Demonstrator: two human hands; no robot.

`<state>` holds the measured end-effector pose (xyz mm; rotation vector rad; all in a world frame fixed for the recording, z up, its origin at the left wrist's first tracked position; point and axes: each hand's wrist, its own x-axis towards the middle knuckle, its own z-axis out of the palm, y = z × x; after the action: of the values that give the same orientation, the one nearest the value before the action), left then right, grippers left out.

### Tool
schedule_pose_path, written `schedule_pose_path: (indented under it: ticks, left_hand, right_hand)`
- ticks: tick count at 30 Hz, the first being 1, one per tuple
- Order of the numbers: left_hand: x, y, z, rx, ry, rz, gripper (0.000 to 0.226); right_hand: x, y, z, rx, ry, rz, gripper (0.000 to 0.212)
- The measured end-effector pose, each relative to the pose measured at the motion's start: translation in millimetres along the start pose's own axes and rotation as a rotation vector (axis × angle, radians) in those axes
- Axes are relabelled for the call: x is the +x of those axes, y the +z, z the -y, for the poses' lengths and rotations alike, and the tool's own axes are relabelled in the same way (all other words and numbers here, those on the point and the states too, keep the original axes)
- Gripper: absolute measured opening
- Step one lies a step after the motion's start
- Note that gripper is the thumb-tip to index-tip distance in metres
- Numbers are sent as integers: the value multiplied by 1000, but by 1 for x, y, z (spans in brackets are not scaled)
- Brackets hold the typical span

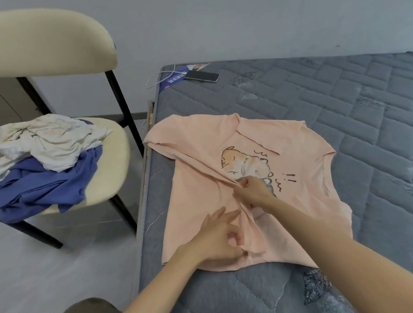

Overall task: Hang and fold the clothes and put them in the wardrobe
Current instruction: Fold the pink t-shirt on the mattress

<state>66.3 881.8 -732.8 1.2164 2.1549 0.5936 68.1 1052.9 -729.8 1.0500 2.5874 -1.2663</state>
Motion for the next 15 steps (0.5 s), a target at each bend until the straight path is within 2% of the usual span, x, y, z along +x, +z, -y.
schedule_pose_path:
  ticks: [5, 9, 11, 13, 15]
  left_hand:
    - [7, 18, -4, 96, 28, 81, 6]
    - [6, 18, 3, 15, 65, 149, 13]
    - [2, 10, 6, -205, 26, 91, 7]
    - [-3, -2, 13, -434, -58, -57, 10]
    - [-6, -15, 26, -375, -94, -226, 15]
  right_hand:
    - [-3, -2, -17, -95, 17, -27, 11]
    - [-2, -7, -15, -206, -53, 7, 41]
    - [1, -8, -9, -247, -112, 26, 53]
    - [5, -4, -1, -240, -155, 19, 57]
    - [11, 4, 9, -236, -194, -28, 54]
